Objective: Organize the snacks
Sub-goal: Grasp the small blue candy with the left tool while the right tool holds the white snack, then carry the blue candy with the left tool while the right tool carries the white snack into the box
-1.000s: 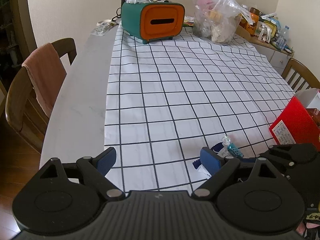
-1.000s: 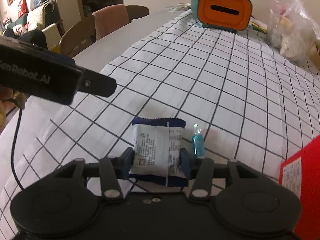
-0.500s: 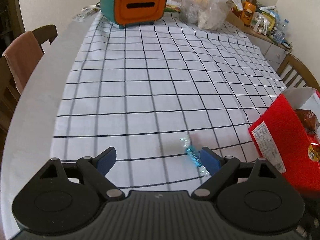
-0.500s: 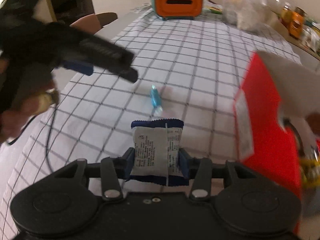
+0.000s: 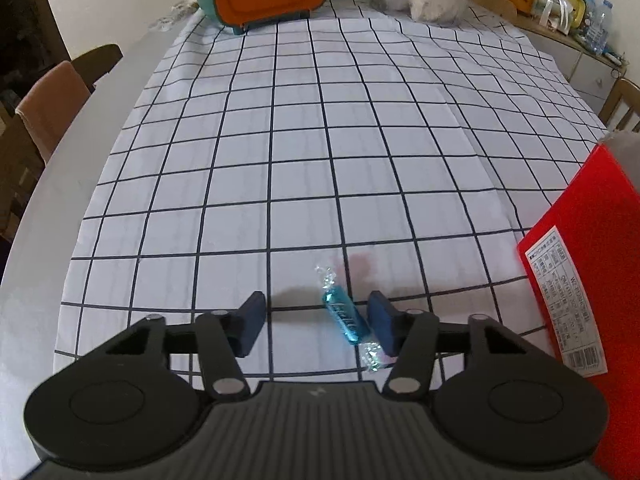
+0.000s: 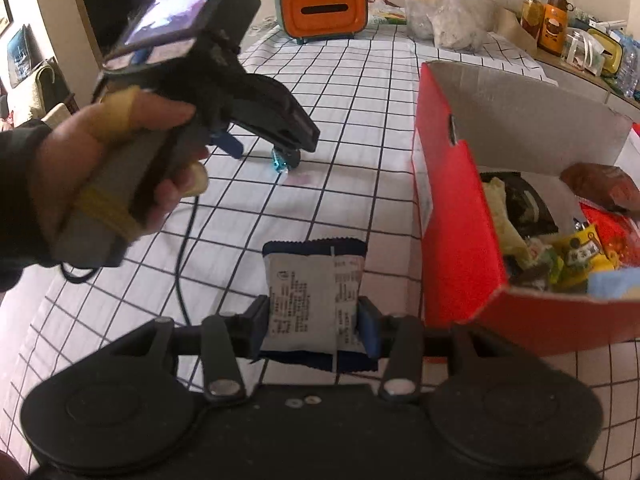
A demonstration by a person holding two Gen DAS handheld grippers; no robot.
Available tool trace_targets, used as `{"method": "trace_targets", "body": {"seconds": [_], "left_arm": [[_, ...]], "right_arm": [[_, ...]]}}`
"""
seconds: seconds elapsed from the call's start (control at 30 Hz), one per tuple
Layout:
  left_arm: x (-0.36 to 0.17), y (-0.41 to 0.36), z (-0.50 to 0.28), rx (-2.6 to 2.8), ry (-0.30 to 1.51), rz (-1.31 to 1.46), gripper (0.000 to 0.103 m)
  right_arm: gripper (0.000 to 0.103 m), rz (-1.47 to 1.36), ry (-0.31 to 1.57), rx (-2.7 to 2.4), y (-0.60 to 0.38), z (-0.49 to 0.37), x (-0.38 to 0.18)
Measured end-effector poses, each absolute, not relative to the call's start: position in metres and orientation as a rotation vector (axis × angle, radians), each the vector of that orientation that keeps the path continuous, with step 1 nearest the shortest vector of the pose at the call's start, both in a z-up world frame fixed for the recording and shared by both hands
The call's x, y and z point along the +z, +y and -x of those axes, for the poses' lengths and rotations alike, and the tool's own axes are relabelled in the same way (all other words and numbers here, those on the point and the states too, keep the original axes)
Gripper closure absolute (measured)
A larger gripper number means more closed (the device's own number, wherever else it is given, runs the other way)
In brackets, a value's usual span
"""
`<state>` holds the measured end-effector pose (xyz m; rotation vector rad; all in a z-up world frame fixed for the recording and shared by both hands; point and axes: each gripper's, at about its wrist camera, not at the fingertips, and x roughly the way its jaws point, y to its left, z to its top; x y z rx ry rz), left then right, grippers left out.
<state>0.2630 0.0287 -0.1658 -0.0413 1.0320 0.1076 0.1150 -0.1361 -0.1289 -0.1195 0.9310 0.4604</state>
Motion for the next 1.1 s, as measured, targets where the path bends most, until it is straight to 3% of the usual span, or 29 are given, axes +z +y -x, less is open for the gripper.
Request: {"method": "trace_targets", "body": {"seconds": [0.2,0.27,0.53,1.1], "left_arm": [[-0.164,0.023,-0.260,0.113,1.022,0.050,0.086],[-0.163,0.025,-0.259,0.117,1.022,0.054,0.091],[-0.155,0.045,-0.249,0.108,1.016,0.133,0.091],[-0.082,0.032,-0.189,0.090,0.944,0.180,0.091]], "right_arm": [[0.057,0.112,0.918,0.471,-0.147,-0.108,-0.125],[0.057,0.114,0.908,0.471,-0.151,-0.106,-0.123],[0.057,0.092,0.882,0.497,-0.163,-0.095,-0.110],[0.057,0.088,0.769,0.481,-0.205,-0.090,-0.050]]}}
